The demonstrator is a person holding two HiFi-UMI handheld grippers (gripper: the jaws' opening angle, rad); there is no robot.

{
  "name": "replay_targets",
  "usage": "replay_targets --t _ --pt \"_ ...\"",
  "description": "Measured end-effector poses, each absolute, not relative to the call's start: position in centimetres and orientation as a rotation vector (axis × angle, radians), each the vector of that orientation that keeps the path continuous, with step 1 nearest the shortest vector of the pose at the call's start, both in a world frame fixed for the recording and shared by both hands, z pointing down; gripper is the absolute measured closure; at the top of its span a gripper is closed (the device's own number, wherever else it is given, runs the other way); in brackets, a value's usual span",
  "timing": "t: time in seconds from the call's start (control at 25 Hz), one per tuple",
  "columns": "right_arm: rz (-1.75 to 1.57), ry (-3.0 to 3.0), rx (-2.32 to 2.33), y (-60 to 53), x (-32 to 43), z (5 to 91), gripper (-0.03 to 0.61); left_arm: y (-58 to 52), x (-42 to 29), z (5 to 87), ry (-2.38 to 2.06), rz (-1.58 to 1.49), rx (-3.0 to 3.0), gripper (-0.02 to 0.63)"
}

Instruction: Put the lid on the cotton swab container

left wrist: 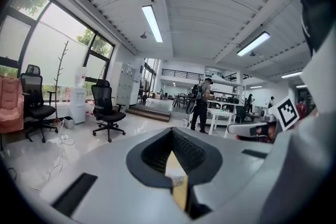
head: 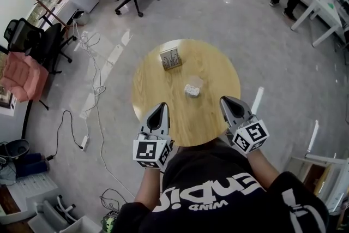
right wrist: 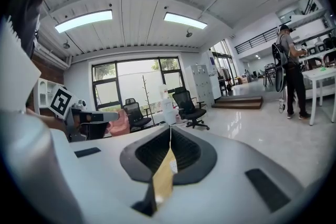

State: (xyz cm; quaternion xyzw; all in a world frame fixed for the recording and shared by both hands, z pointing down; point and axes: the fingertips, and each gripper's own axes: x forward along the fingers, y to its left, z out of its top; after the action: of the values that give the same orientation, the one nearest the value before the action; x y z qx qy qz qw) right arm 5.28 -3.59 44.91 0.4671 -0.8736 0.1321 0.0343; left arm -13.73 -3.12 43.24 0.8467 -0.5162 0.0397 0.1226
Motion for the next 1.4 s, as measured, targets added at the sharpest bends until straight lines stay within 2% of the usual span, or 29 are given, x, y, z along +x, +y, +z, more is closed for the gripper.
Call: replay_targets --t 0.72,1.04,1.12,1.4 --pt "0.373 -2.778 1.254 -8.1 6.2 45.5 0.572 -7.3 -11.0 43.4 -1.529 0.118 2.441 0.606" --pt "0.416 -2.846 1.083 -8.8 4.7 46.0 0.426 -8.3 -10.3 43.4 -1.534 0.12 2.428 0.606" --pt "0.389 -2.872 0.995 -8.6 4.2 46.2 0.361 -8.6 -10.1 43.2 -1.54 0.117 2.425 0.606" --pt "0.373 -2.82 0.921 -8.8 3.6 49.1 0.345 -8.9 -10.2 43.2 -1.564 0.112 2.415 0.606"
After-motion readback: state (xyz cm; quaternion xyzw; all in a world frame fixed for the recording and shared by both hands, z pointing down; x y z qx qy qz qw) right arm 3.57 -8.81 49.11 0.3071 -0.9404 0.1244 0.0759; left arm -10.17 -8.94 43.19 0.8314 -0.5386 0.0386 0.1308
